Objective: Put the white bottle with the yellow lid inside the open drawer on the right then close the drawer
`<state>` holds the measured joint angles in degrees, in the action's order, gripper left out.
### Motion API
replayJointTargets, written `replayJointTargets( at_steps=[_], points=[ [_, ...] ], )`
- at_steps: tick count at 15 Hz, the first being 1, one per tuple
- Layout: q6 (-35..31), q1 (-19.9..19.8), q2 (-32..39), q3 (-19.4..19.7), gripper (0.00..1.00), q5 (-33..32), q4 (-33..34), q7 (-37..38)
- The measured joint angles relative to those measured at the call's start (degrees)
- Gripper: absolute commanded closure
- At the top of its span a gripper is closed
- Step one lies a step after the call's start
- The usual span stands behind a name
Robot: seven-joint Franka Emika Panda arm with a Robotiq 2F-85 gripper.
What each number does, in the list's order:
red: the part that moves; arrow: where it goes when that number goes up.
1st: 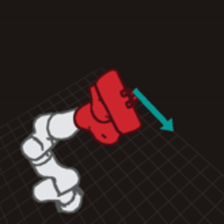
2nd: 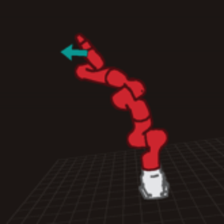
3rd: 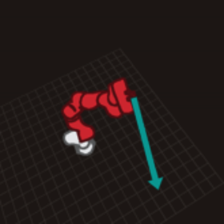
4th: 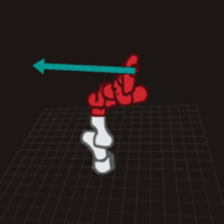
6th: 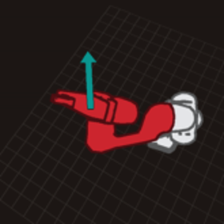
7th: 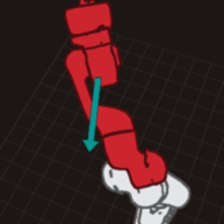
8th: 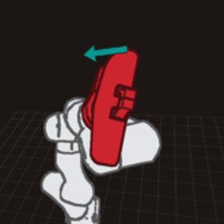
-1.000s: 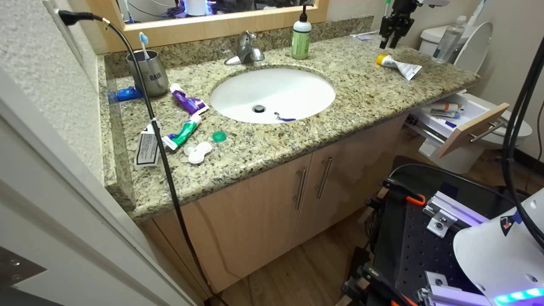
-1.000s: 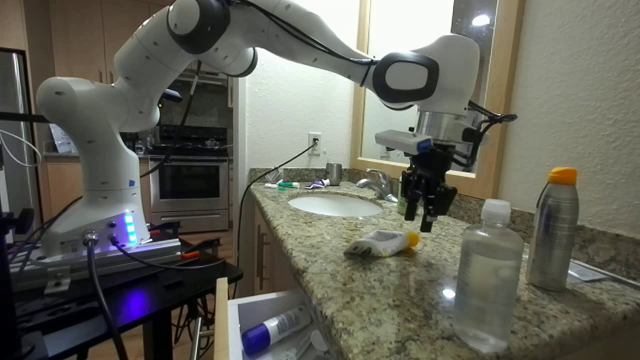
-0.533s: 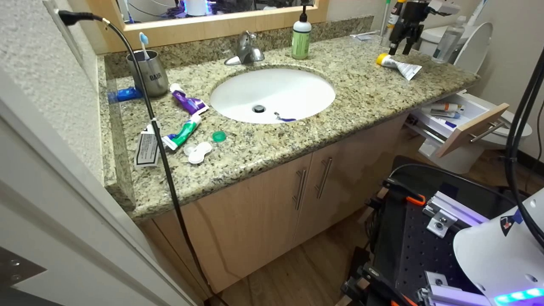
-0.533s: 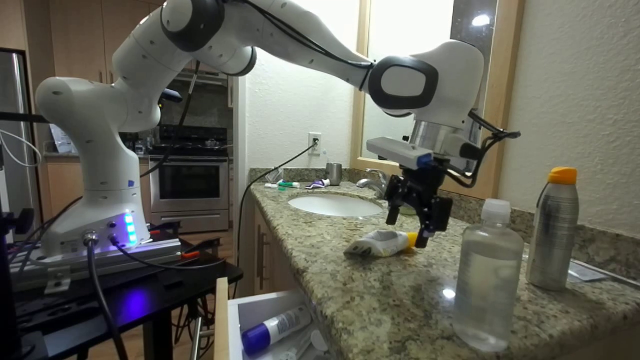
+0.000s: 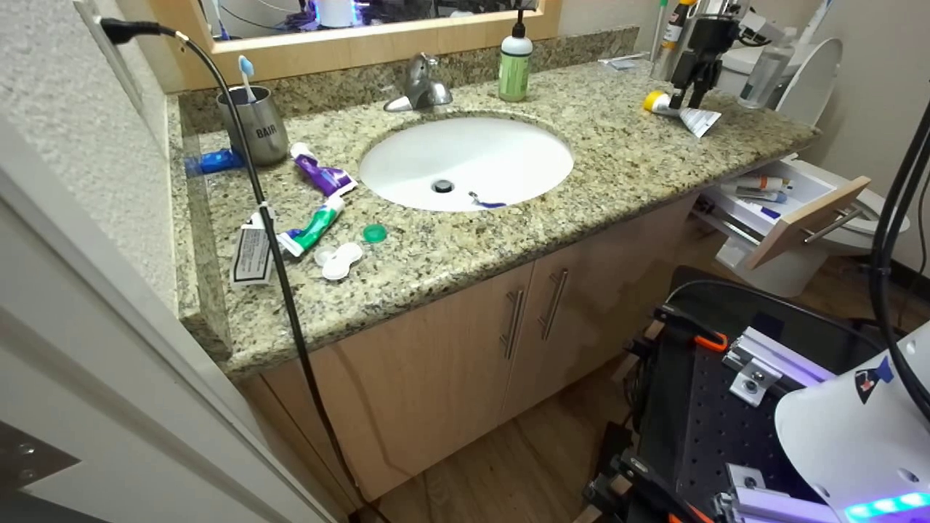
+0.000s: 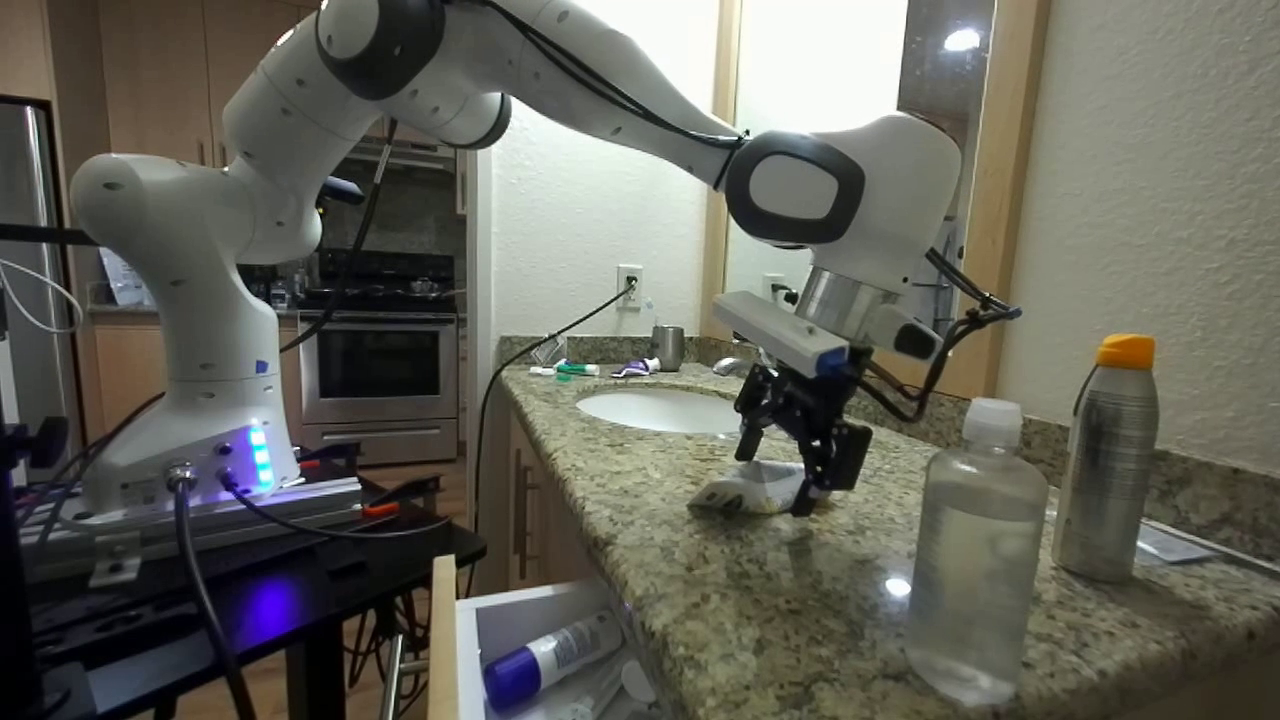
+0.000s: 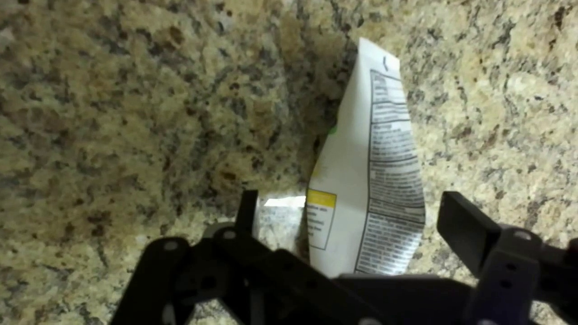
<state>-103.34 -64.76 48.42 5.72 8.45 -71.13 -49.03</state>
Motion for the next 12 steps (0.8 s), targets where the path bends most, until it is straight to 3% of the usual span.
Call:
replayJointTargets(
  at_steps=[1, 2, 12],
  points=[
    [-0.32, 0.02, 0.05, -0.02, 0.16, 0.01, -0.01, 0.00],
    [-0.43, 0.06, 0.21, -0.03, 0.26, 0.01, -0.01, 0.01],
    [-0.36, 0.39, 0.26, -0.84, 0.96, 0.31, -0.19, 0.09]
  ],
)
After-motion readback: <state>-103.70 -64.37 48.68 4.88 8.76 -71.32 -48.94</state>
